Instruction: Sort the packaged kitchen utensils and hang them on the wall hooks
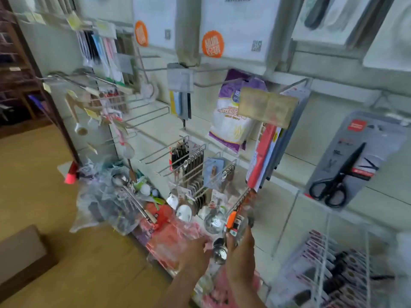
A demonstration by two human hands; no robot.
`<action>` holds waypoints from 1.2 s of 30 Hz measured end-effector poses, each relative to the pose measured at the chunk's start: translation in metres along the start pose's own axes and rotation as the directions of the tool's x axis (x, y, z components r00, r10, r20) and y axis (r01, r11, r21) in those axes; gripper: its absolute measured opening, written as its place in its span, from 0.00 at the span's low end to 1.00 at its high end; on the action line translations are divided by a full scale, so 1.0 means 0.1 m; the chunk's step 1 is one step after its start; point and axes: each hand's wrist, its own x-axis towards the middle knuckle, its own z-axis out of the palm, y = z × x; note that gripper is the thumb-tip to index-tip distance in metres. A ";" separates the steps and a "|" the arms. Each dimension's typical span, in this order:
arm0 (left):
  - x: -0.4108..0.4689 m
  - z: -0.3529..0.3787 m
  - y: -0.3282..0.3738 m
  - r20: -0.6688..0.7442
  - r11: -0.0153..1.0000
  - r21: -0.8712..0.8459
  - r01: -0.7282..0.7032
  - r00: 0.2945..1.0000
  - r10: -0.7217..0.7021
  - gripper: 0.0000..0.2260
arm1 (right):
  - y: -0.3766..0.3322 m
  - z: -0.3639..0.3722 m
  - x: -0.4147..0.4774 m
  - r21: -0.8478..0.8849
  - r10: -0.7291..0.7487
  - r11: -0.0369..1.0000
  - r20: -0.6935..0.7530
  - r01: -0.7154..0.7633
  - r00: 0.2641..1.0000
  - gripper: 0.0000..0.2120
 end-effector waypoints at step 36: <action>0.59 0.28 0.24 0.035 0.974 -0.176 -0.139 0.988 0.148 0.06 | 0.13 0.30 0.46 0.322 0.081 0.946 -0.089 -0.048 0.993 0.12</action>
